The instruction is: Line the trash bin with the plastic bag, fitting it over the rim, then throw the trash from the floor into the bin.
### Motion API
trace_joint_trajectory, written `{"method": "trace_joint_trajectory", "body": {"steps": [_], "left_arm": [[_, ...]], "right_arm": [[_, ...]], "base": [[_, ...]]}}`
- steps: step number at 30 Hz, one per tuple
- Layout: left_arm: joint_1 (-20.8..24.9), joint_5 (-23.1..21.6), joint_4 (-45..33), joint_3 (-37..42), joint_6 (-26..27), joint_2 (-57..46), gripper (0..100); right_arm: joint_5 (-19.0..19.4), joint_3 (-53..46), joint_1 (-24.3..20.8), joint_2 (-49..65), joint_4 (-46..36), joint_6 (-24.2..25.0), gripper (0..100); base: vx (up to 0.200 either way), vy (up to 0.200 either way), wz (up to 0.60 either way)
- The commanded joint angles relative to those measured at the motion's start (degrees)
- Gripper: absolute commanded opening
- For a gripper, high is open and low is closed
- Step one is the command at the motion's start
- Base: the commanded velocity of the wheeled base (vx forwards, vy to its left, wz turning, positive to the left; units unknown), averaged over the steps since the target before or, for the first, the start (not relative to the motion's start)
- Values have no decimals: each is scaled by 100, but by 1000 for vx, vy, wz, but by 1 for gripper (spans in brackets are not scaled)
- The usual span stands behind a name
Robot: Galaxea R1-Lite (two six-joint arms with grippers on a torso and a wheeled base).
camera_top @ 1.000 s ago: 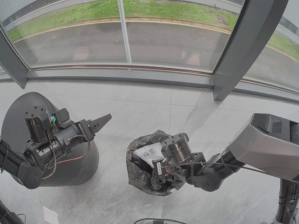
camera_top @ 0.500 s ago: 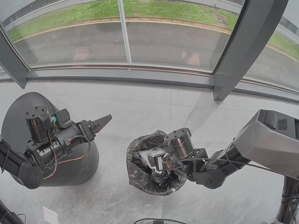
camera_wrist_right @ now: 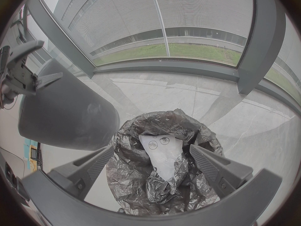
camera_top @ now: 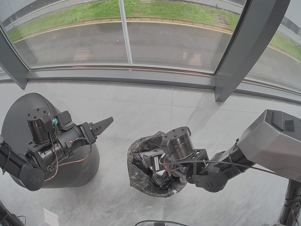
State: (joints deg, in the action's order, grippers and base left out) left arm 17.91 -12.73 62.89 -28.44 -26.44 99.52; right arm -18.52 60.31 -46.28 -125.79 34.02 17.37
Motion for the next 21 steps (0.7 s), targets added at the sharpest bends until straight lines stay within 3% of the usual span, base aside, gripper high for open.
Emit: {"method": "trace_joint_trajectory", "body": {"steps": [1,21], "left_arm": [[-7,-2,4,-12,-1,67,100],[-7,7,13,-21,7,155,100]], "right_arm": [[15,245,-13,-551,210,-129,100],[138,1027,154,-1694,403,-243,100]], "base": [[0,0,0],[0,0,0]]}}
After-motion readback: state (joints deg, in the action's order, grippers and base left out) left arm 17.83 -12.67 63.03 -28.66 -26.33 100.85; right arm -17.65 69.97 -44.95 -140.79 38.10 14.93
